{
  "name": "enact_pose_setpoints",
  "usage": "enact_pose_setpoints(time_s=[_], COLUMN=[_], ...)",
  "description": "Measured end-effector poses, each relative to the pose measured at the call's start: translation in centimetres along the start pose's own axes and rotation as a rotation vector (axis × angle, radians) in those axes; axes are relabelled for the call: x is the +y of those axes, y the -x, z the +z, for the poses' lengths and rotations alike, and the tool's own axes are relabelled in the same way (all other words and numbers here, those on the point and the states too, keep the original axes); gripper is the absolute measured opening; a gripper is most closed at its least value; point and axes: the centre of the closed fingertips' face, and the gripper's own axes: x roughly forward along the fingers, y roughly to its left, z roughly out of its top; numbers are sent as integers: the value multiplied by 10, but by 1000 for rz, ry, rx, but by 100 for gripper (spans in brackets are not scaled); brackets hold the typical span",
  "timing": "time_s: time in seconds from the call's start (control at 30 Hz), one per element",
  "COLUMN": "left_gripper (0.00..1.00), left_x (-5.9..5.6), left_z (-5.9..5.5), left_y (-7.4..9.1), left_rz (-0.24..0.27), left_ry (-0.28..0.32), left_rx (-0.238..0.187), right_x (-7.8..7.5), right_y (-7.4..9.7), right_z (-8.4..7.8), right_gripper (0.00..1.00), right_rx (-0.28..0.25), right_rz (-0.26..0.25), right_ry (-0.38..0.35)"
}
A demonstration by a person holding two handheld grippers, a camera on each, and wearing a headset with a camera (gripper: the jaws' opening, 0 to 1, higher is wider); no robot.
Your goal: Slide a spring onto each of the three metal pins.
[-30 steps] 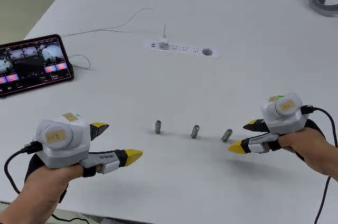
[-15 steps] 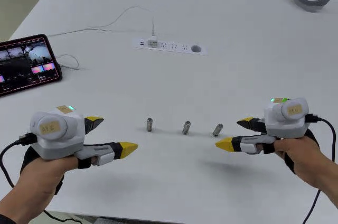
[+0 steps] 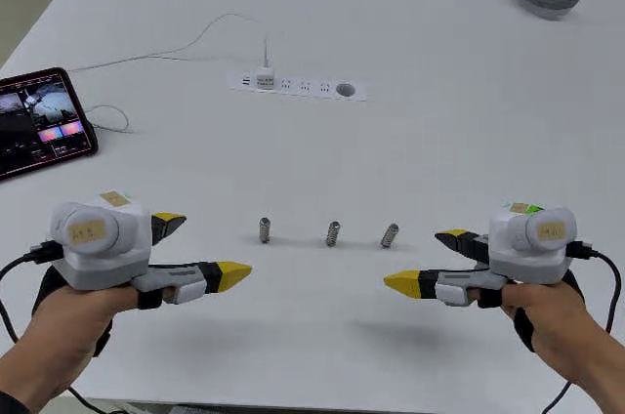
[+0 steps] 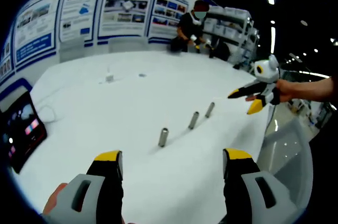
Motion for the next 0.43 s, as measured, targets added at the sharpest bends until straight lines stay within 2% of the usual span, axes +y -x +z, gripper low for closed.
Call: enact_pose_setpoints(time_s=[0.2, 0.43], left_gripper=[81, 83], left_x=[2, 2], left_z=[0, -2], left_y=[3, 6], left_rz=[10, 14], left_ry=[16, 24], left_rx=[-16, -16], right_x=[3, 6], right_y=[2, 5], right_z=[-3, -4], right_gripper=[84, 86], right_rx=[-9, -19], right_rz=[-1, 0], right_ry=[-11, -13])
